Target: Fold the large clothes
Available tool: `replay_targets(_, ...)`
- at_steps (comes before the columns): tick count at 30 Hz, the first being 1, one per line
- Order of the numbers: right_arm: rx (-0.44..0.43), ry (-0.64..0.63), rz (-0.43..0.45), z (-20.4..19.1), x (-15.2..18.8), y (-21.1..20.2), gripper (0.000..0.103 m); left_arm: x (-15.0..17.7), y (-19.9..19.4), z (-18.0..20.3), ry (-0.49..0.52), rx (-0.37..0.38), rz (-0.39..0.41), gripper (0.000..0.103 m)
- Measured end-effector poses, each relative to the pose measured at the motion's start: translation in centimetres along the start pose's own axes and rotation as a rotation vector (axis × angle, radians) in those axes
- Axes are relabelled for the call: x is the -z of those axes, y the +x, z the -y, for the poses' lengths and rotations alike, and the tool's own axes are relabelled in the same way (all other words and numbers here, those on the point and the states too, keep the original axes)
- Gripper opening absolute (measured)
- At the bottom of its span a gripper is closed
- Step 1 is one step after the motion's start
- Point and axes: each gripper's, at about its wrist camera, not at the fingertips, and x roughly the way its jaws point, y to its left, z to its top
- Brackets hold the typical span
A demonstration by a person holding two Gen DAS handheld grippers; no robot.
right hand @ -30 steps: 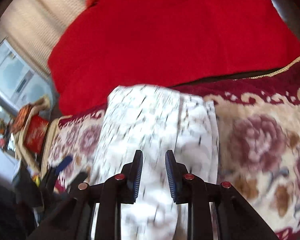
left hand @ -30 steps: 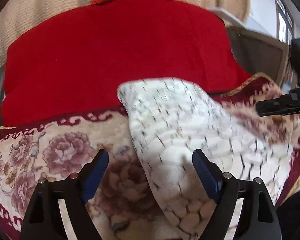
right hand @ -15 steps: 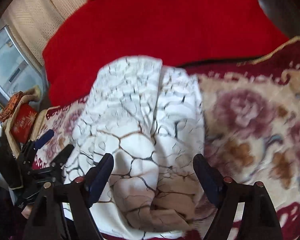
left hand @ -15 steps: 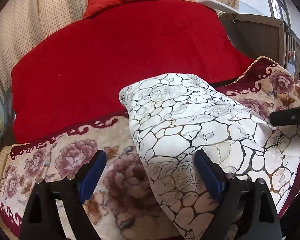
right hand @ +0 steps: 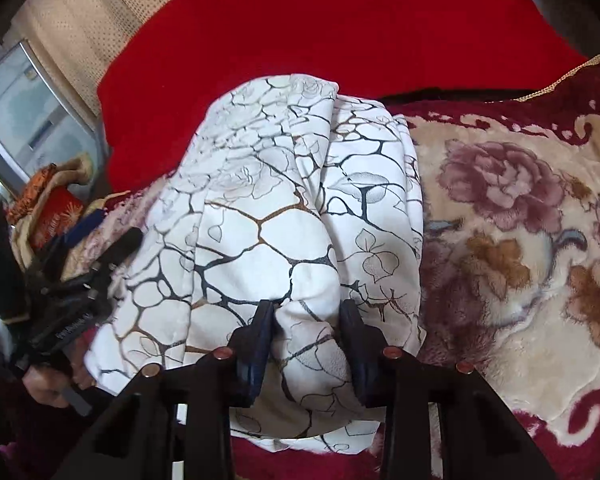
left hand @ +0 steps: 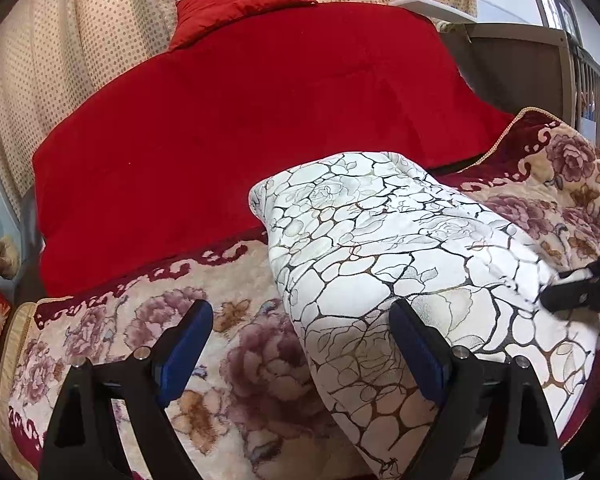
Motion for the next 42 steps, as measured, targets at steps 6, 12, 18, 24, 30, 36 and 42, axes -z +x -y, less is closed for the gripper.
replay_targets(6, -0.072, 0.041, 0.1, 0.7, -1.0, -2.4, 0.051, -0.5, -0.8, -0.8, -0.044, -0.017, 0.033, 0.09)
replay_targets(12, -0.14, 0.08, 0.33, 1.3, -1.2, -6.8, 0.084, -0.7, -1.4, -1.4, -0.067, -0.034, 0.048, 0.09)
replay_targets(18, -0.186, 0.1, 0.35, 1.4, -1.2, -5.8, 0.084, -0.6, -1.4, -2.0, -0.078, -0.046, 0.042, 0.09)
replay_targets(24, -0.192, 0.113, 0.322, 1.6, -1.5, -5.3, 0.084, -0.5, -1.3, -2.1, -0.08, -0.048, 0.03, 0.09)
replay_targets(30, -0.188, 0.135, 0.277, 2.7, -2.7, -4.4, 0.084, -0.5, -0.9, -1.9, -0.074, -0.048, 0.019, 0.09)
replay_targets(36, -0.183, 0.116, 0.268, 3.2, -4.4, -3.7, 0.084, -0.7, -0.4, -1.4, -0.064, -0.048, 0.008, 0.09)
replay_targets(42, -0.199, 0.139, 0.256, 4.3, -5.5, -2.6, 0.084, -0.8, 0.3, -0.8, -0.05, -0.051, -0.006, 0.09)
